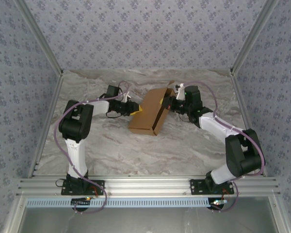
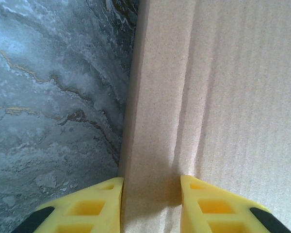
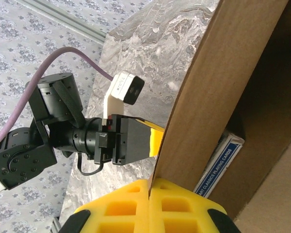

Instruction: Fold the paper box

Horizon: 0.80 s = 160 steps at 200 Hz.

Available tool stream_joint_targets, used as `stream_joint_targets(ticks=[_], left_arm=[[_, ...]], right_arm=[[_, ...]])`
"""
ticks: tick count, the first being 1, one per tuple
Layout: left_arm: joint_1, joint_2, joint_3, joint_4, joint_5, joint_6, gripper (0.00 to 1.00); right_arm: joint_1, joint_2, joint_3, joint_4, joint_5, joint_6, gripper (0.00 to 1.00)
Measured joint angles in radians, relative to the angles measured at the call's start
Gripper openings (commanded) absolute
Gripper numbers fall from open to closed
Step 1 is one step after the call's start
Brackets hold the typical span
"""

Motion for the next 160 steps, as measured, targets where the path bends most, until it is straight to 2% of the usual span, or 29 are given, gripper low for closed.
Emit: stream_joint_targets(ticks=[78,127,160], left_arm=[[0.032,0.0,-0.081,0.14,0.06,-0.097,0.14],[0.048,0.0,-0.117,0.206,0.075,-0.148,0.12],[0.05,0.0,-0.128,0.23,0.079,-0.154,0.11]], right_arm=[[0.024,0.014,0.042,-0.025,0.008,-0.008,0.03],[0.034,0.035,0.079,-0.065,0.025,-0.027,0.17],[0.035,0.035,0.084,-0.087,0.038,-0.053,0.23]])
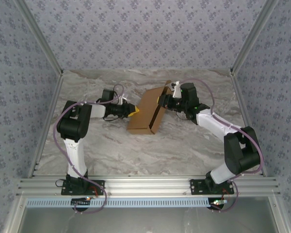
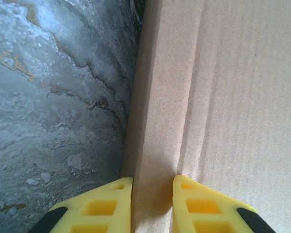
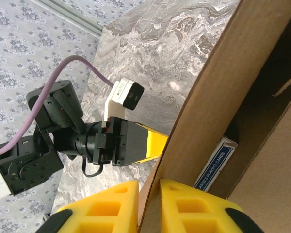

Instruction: Fold the paper box

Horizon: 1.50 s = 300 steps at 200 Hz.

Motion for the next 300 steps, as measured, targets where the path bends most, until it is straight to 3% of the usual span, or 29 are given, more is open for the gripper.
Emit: stream_joint_targets(ticks=[75,126,143,171,194,232,300], left_arm=[[0.013,0.0,-0.02,0.041,0.01,-0.014,0.09],[0.015,0.0,-0.026,0.055,0.015,-0.018,0.07],[0.017,0.0,-0.026,0.055,0.016,-0.021,0.07],[0.02,0.0,-0.033,0.07,0.019,-0.029,0.07],[0.023,0.0,-0.038,0.076,0.02,-0.04,0.07],[0.024,0.0,-0.044,0.085,0.026,-0.056,0.08],[0.025,0.0,-0.058,0.1,0.033,-0.08,0.14]], right_arm=[[0.002,-0.014,0.004,-0.086,0.041,-0.077,0.46],[-0.002,-0.026,0.0,-0.131,0.064,-0.09,0.48],[-0.004,-0.027,-0.005,-0.134,0.068,-0.09,0.44],[-0.006,-0.027,-0.013,-0.134,0.066,-0.09,0.2],[-0.006,-0.027,-0.013,-0.121,0.064,-0.078,0.11],[-0.005,-0.027,-0.013,-0.094,0.05,-0.026,0.05],[0.03,0.004,0.045,-0.07,0.042,0.02,0.04]])
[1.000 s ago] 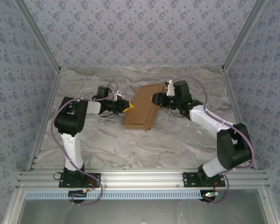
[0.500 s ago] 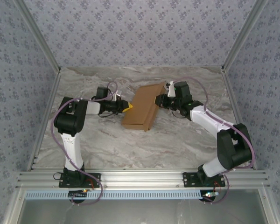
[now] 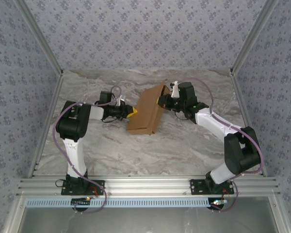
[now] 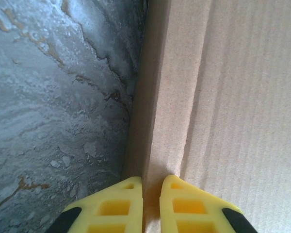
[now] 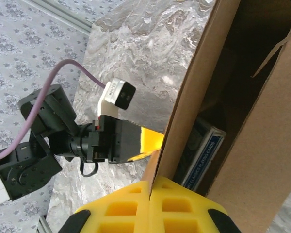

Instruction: Fold the paper box

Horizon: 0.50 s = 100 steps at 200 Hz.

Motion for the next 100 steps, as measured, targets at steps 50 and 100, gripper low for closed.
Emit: stream_joint_targets(ticks=[50,100], left_arm=[[0.003,0.0,0.0,-0.006,-0.005,-0.003,0.21],[-0.002,0.0,0.003,-0.061,-0.019,0.035,0.24]], right_arm=[[0.014,0.019,0.032,0.003,-0.002,0.001,0.04],[0.039,0.039,0.063,0.01,-0.005,0.0,0.04]])
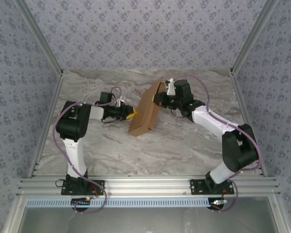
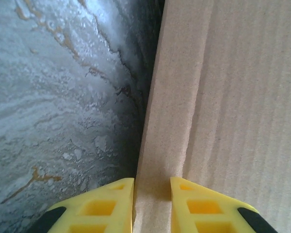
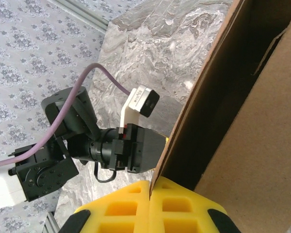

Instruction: Fold the paper box

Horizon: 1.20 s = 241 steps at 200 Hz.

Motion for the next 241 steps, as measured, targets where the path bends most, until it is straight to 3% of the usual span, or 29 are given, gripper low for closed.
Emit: stream_joint_targets(ticks=[163,241], left_arm=[[-0.036,-0.031,0.07,-0.214,-0.128,0.136,0.33],[-0.035,-0.142,0.049,-0.298,-0.294,0.169,0.51]], right_arm=[[0.064,0.09,0.094,-0.034,0.058,-0.053,0.04],[0.085,0.13,0.111,0.011,0.066,-0.061,0.04]])
